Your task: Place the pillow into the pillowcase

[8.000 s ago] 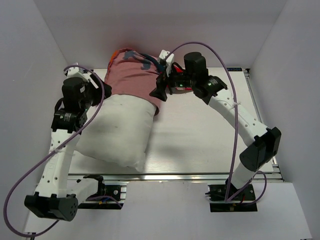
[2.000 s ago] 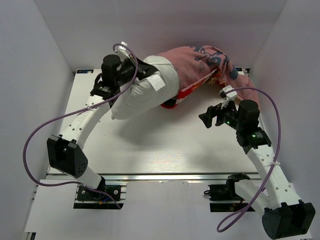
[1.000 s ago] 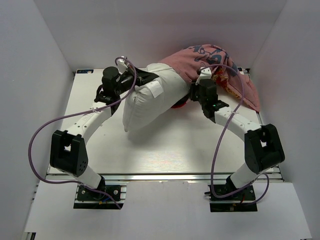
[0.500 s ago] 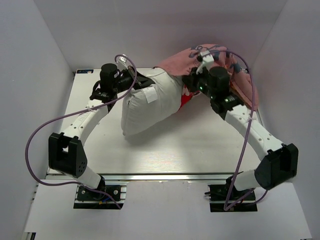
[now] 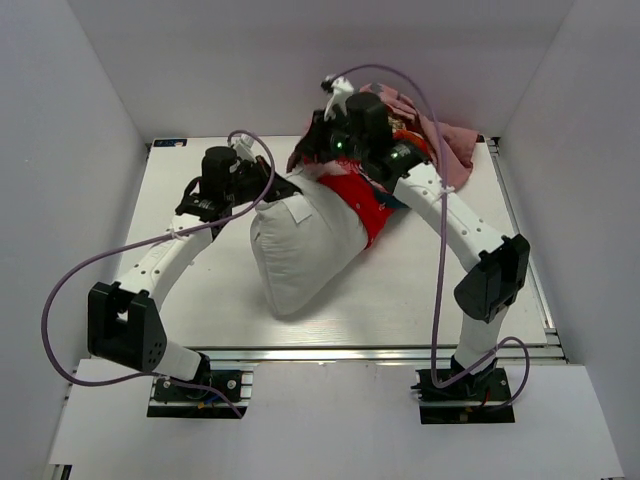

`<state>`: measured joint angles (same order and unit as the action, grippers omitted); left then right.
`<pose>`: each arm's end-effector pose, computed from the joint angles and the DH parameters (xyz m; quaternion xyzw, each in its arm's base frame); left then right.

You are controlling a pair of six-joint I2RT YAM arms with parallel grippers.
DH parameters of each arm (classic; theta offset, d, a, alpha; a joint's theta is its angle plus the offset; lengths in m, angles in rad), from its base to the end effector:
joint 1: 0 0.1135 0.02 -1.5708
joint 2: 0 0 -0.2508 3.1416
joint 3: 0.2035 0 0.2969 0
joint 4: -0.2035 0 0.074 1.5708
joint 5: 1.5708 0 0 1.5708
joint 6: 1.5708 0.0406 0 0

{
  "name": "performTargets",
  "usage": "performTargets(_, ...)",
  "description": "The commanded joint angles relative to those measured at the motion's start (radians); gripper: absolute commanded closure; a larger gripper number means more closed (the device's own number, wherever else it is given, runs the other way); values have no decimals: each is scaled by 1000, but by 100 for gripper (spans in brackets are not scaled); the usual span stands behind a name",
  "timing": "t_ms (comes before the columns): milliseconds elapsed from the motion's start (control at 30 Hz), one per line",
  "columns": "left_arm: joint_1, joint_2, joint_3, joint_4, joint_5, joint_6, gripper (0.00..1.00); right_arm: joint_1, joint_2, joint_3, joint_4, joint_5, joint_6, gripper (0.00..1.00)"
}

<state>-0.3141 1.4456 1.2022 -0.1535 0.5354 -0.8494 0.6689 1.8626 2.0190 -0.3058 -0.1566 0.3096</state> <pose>0.3605 -0.1389 0.3084 -0.0711 0.8131 -0.4775 0.3252 0.3749 0.3044 0.4413 -0.1852 0.7343 0.3580 0.5462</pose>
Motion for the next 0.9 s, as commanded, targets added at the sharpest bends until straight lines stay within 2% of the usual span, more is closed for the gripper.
performTargets(0, -13, -47, -59, -6, -106, 79, 100, 79, -103, -152, 30, -153, 60, 100)
performTargets(100, -5, -59, -130, 61, -138, 67, 100, 130, -154, -226, 23, -185, 88, 100)
performTargets(200, -5, -77, -203, 187, -169, 29, 100, 133, -140, -166, 30, -187, 120, 100)
performTargets(267, -5, -88, -237, 221, -193, 12, 100, 135, -111, -154, 5, -211, 137, 100)
performTargets(400, -5, -100, -282, 244, -225, 19, 100, 156, -98, -235, 40, -302, 236, 100)
performTargets(467, -5, -109, -303, 259, -233, 15, 100, 190, -85, -197, 62, -301, 244, 100)
performTargets(600, -5, -132, -372, 302, -258, 4, 100, 239, -10, 27, 62, -314, 270, 100)
performTargets(700, 0, -129, -374, 302, -284, 12, 100, 273, 17, 8, 57, -291, 246, 100)
performTargets(733, 10, -126, -375, 304, -302, 12, 100, 276, 18, -50, 60, -278, 226, 100)
performTargets(833, 50, -123, -385, 293, -314, 6, 100, 235, 23, -149, 45, -221, 96, 69)
performTargets(867, 62, -125, -386, 283, -315, 6, 92, 209, 24, -172, 46, -242, 83, 52)
